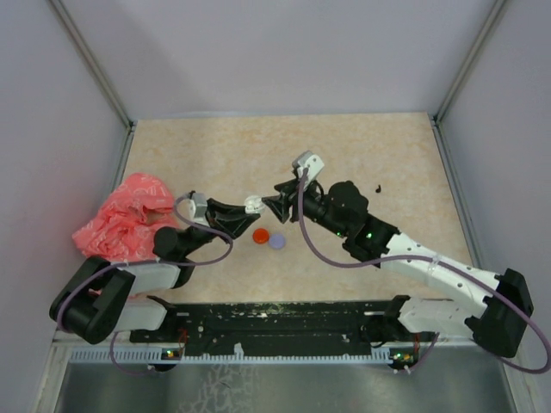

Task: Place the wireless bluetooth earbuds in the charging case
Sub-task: Place the earbud in the charging case, then close the charging case.

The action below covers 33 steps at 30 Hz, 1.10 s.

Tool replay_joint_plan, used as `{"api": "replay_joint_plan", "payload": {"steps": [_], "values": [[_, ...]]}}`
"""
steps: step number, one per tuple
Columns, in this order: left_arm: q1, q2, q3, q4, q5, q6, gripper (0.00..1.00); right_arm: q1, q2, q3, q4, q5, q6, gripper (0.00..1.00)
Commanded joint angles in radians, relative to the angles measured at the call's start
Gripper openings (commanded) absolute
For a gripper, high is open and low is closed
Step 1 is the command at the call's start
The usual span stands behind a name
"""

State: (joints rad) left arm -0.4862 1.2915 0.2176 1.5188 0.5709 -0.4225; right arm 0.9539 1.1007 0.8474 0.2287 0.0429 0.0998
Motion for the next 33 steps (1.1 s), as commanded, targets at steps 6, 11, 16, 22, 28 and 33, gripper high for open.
{"api": "replay_joint_plan", "payload": {"steps": [6, 11, 16, 22, 28, 33], "values": [[0.004, 0.035, 0.045, 0.271, 0.169, -0.048, 0.0, -0.257, 0.001, 0.135, -0.14, -0.585, 0.136, 0.6], [0.004, 0.05, 0.088, 0.271, 0.255, -0.088, 0.0, -0.316, 0.066, 0.138, -0.078, -0.797, 0.221, 0.62], [-0.002, 0.058, 0.124, 0.271, 0.321, -0.12, 0.0, -0.318, 0.145, 0.147, -0.03, -0.909, 0.284, 0.63], [-0.006, 0.059, 0.126, 0.271, 0.32, -0.118, 0.0, -0.32, 0.189, 0.138, 0.047, -0.994, 0.342, 0.61], [-0.005, 0.102, 0.11, 0.272, 0.256, -0.137, 0.0, -0.332, 0.162, 0.117, 0.122, -1.058, 0.372, 0.58], [-0.004, 0.124, 0.105, 0.264, 0.221, -0.151, 0.01, -0.363, 0.12, 0.092, 0.121, -1.04, 0.359, 0.57]]}}
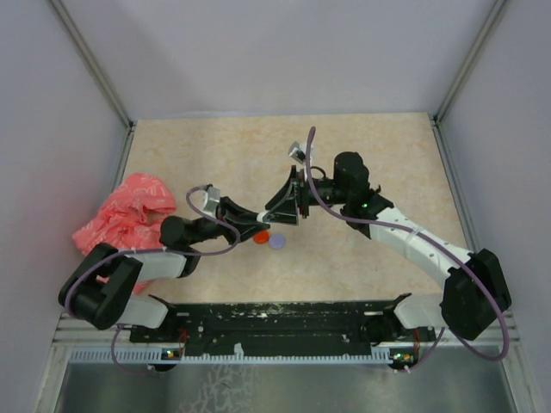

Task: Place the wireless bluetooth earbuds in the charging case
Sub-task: Close the charging case, then place the charging case at the center of the board.

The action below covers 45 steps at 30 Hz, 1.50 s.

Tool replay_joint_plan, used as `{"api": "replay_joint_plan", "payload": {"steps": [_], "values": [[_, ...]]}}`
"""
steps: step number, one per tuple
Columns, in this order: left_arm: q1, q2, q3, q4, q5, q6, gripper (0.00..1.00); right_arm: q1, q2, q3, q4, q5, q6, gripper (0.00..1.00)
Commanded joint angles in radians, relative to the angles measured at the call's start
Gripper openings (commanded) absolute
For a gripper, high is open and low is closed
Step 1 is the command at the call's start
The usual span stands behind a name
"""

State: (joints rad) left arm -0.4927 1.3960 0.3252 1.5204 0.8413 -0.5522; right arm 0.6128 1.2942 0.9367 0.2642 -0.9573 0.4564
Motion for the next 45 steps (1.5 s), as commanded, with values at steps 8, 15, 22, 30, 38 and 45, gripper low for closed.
{"api": "replay_joint_plan", "payload": {"steps": [8, 15, 22, 30, 38, 45], "values": [[0.006, -0.006, 0.037, -0.134, -0.169, 0.036, 0.02, -0.065, -0.128, 0.025, -0.304, 0.451, -0.252, 0.58], [0.006, 0.022, 0.165, -0.552, -0.299, 0.075, 0.07, -0.067, -0.149, -0.032, -0.358, 0.753, -0.281, 0.59], [0.009, 0.169, 0.329, -0.835, -0.337, 0.104, 0.1, -0.067, -0.201, -0.142, -0.278, 0.84, -0.285, 0.67], [0.013, 0.377, 0.515, -1.043, -0.274, 0.097, 0.15, -0.067, -0.166, -0.154, -0.323, 0.966, -0.297, 0.68], [0.012, 0.471, 0.582, -1.239, -0.306, 0.137, 0.22, -0.067, -0.128, -0.165, -0.294, 0.976, -0.289, 0.68], [0.013, 0.464, 0.584, -1.32, -0.348, 0.16, 0.36, -0.067, -0.058, -0.139, -0.319, 1.058, -0.287, 0.72]]}}
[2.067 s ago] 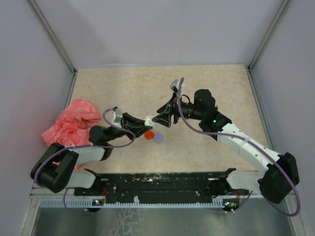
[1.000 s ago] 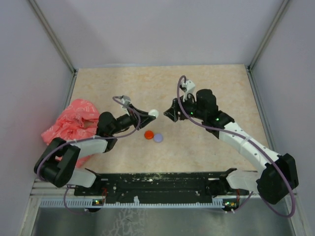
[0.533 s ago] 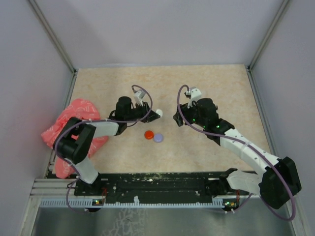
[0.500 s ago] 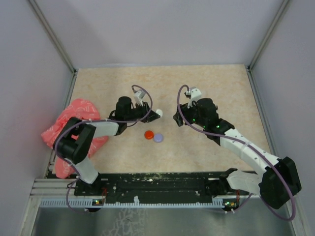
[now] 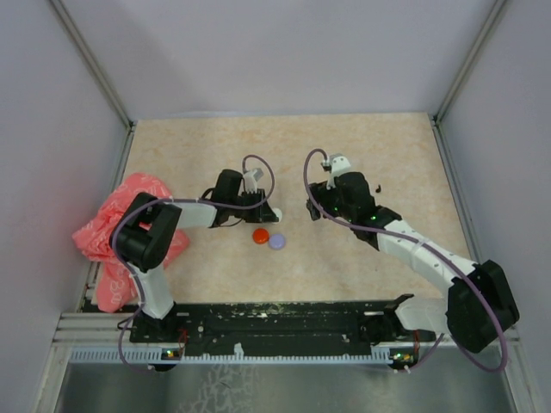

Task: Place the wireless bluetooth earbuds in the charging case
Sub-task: Place the charging case at the center of the board, then pick up the charging case at the center of the board.

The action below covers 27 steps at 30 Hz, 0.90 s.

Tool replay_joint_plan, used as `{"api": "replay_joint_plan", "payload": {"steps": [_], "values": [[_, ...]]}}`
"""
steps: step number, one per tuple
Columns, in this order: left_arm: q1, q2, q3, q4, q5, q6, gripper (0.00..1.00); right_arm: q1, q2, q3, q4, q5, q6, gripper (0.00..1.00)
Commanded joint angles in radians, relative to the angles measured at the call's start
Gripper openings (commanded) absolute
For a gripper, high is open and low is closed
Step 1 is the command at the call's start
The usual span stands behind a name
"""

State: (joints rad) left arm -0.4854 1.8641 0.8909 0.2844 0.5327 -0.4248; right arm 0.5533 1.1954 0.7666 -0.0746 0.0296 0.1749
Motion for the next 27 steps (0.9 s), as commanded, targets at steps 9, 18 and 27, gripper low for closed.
{"api": "replay_joint_plan", "payload": {"steps": [9, 18, 27], "values": [[0.005, -0.117, 0.018, -0.198, -0.154, 0.062, 0.53, -0.015, 0.226, 0.136, -0.068, 0.215, -0.037, 0.75], [0.011, -0.375, -0.077, -0.243, -0.314, 0.078, 0.82, -0.07, 0.382, 0.215, -0.086, 0.245, -0.05, 0.71], [0.011, -0.472, -0.133, -0.198, -0.322, 0.068, 0.86, -0.073, 0.494, 0.233, -0.071, 0.184, -0.088, 0.65]]}}
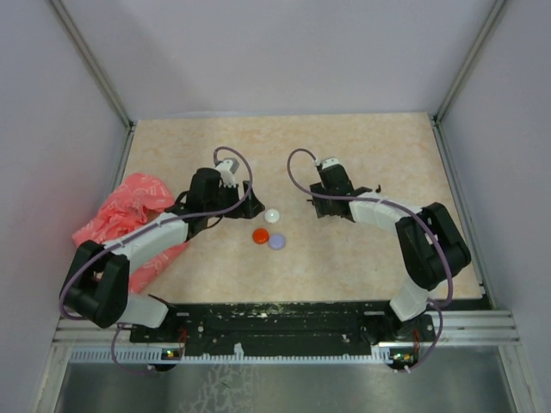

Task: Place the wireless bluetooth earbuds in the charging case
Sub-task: Pick up the charging case at the center of the board.

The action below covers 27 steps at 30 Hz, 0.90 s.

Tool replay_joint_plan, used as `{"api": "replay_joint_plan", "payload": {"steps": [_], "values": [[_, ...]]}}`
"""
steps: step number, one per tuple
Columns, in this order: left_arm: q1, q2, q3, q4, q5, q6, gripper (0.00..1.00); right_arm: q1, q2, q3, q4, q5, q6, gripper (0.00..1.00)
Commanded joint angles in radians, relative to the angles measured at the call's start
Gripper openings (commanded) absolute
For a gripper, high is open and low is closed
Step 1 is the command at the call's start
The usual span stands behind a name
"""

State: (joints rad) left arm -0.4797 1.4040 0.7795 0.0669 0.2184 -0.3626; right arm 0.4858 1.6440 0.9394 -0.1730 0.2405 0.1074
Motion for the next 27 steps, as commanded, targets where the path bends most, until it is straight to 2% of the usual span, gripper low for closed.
{"api": "replay_joint_plan", "payload": {"steps": [1, 16, 27], "values": [[0.005, -0.009, -0.021, 0.029, 0.005, 0.003, 0.86, -0.007, 0.057, 0.066, 0.026, -0.028, -0.02, 0.65], [0.007, 0.018, -0.034, 0.097, 0.083, -0.002, 0.82, -0.04, 0.177, 0.124, 0.036, -0.059, -0.031, 0.58], [0.01, 0.014, -0.062, 0.183, 0.166, -0.047, 0.81, -0.042, 0.158, 0.13, -0.017, -0.09, -0.046, 0.5]]}}
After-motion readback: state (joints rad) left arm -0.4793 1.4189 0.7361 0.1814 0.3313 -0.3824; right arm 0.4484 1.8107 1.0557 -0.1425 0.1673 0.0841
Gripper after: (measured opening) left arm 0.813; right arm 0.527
